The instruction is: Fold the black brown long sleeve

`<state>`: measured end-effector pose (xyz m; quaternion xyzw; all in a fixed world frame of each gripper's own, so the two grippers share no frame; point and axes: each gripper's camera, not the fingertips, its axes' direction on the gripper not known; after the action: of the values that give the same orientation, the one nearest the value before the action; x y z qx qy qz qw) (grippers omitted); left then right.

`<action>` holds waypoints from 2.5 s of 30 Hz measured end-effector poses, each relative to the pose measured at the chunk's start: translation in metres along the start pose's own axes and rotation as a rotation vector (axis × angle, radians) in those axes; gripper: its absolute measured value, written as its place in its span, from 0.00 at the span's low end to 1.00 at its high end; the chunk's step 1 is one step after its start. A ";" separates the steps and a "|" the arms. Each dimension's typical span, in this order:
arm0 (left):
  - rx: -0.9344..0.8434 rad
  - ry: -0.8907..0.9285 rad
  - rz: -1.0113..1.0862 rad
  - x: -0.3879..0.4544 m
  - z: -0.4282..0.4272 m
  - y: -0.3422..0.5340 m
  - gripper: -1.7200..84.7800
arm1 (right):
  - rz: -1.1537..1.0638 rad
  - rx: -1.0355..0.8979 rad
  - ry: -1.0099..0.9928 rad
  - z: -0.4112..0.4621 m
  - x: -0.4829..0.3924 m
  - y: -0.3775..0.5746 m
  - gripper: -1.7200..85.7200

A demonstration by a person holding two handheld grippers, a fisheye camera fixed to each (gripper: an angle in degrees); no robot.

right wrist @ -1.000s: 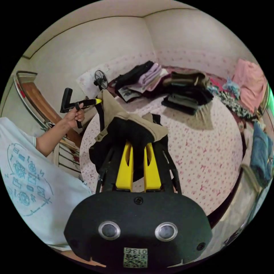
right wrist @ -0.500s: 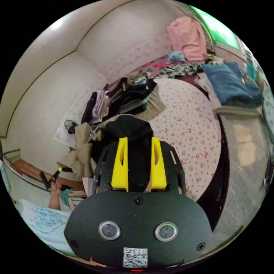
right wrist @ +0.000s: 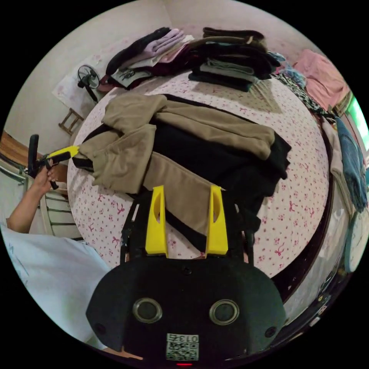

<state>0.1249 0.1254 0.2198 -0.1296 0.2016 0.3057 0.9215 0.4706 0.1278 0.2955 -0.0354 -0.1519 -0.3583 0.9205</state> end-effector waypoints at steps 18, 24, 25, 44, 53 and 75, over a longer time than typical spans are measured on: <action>-0.028 0.200 0.515 0.056 -0.093 0.030 0.05 | -0.241 0.146 -0.003 -0.082 -0.063 0.109 0.03; -0.434 0.176 0.338 0.028 -0.004 0.095 0.05 | -0.016 -0.303 0.062 0.014 -0.050 0.167 0.03; -0.405 0.174 0.337 0.027 -0.008 0.101 0.04 | 0.008 -0.279 0.066 0.011 -0.050 0.176 0.03; -0.182 -0.182 -0.284 -0.022 0.019 0.051 0.16 | 0.518 0.043 0.068 0.000 0.036 0.176 0.14; -0.183 -0.217 -0.160 -0.010 0.012 0.026 0.05 | 0.288 0.038 0.102 -0.032 0.023 0.164 0.05; 0.014 -0.135 -0.238 -0.097 0.028 -0.017 0.12 | -0.123 0.152 0.052 -0.060 -0.058 0.009 0.16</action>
<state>0.0723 0.0730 0.2902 -0.1253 0.1244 0.2006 0.9636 0.4509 0.1618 0.2212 0.0532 -0.1565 -0.4025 0.9004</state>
